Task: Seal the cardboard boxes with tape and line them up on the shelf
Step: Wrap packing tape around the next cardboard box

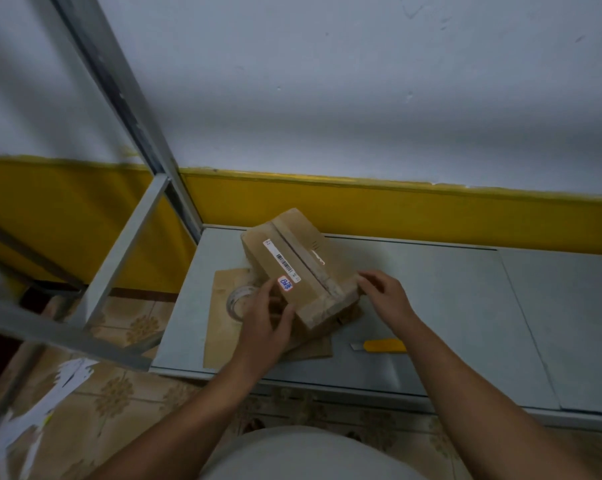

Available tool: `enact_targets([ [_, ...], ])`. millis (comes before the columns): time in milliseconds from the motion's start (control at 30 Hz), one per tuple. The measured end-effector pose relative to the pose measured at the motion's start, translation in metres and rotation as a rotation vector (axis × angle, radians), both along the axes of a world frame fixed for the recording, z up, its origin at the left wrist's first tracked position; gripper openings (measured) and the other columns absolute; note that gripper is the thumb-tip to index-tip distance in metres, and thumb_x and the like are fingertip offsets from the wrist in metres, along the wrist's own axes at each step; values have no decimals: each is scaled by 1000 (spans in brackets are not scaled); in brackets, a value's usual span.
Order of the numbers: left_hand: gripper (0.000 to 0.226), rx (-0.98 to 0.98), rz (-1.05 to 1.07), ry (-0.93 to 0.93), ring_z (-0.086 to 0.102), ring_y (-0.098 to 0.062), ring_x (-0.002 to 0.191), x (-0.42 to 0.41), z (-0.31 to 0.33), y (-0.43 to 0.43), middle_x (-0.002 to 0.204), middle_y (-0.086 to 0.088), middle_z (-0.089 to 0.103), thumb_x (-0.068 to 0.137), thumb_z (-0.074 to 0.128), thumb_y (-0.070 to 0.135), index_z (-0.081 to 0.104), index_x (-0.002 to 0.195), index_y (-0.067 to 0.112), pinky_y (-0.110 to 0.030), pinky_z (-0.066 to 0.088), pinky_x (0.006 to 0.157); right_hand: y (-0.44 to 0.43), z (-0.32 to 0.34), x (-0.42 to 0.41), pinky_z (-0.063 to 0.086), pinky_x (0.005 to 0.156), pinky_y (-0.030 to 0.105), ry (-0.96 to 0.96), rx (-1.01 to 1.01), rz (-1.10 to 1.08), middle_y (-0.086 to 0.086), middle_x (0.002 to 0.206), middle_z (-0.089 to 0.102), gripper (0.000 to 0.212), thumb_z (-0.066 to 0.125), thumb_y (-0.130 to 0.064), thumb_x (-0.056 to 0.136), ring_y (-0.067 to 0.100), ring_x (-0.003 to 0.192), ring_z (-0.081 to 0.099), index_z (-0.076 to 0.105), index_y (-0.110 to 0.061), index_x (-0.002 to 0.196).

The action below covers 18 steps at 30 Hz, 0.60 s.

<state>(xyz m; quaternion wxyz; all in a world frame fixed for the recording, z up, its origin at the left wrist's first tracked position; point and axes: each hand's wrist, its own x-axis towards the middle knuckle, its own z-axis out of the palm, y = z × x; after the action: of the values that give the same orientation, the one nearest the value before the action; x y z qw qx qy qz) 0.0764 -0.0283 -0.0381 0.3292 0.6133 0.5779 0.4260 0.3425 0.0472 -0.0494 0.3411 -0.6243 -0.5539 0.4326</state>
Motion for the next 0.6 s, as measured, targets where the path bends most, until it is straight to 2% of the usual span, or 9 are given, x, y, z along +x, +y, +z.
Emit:
enact_targets([
  [67, 55, -39, 15, -166, 57, 3, 129, 18, 9, -3, 142, 19, 57, 103, 67, 17, 44, 152, 27, -22, 56, 97, -11, 2, 1, 55, 82, 19, -11, 36, 19, -14, 105, 72, 12, 64, -31, 102, -5, 96, 67, 70, -30, 113],
  [133, 63, -59, 16, -219, 55, -2, 135, 24, 9, -3, 148, 14, 55, 100, 73, 20, 43, 155, 23, -25, 54, 103, -24, 3, 4, 54, 80, 14, 4, 93, 26, -17, 107, 72, 13, 66, -34, 100, -5, 98, 66, 70, -33, 112],
  [233, 68, -80, 36, -98, 56, -2, 131, 21, 2, -2, 145, 13, 55, 91, 83, 31, 49, 150, 27, -29, 56, 102, -45, -1, 7, 55, 79, 14, 13, 146, -17, -22, 101, 73, 15, 73, -30, 95, -1, 96, 69, 72, -35, 109],
  [433, 60, -30, -63, 97, 54, 3, 130, 5, -10, 2, 139, 17, 60, 81, 90, 26, 64, 135, 26, -33, 54, 107, -67, -13, 11, 55, 78, 13, -48, 118, 46, -22, 95, 74, 27, 85, -19, 83, -2, 86, 71, 73, -31, 105],
  [533, 55, -77, -137, 133, 49, 7, 135, -5, -13, 0, 144, 26, 53, 81, 88, 30, 67, 132, 29, -33, 49, 114, -67, -17, 14, 52, 79, 8, -124, 134, 128, -26, 96, 70, 31, 87, -18, 81, -9, 86, 68, 77, -23, 110],
  [600, 56, -100, -193, 150, 45, 8, 138, -11, -14, 0, 149, 29, 47, 83, 86, 28, 65, 134, 33, -34, 47, 117, -69, -20, 14, 51, 81, 9, -165, 163, 155, -20, 98, 71, 33, 85, -19, 84, -11, 88, 67, 77, -19, 115],
])
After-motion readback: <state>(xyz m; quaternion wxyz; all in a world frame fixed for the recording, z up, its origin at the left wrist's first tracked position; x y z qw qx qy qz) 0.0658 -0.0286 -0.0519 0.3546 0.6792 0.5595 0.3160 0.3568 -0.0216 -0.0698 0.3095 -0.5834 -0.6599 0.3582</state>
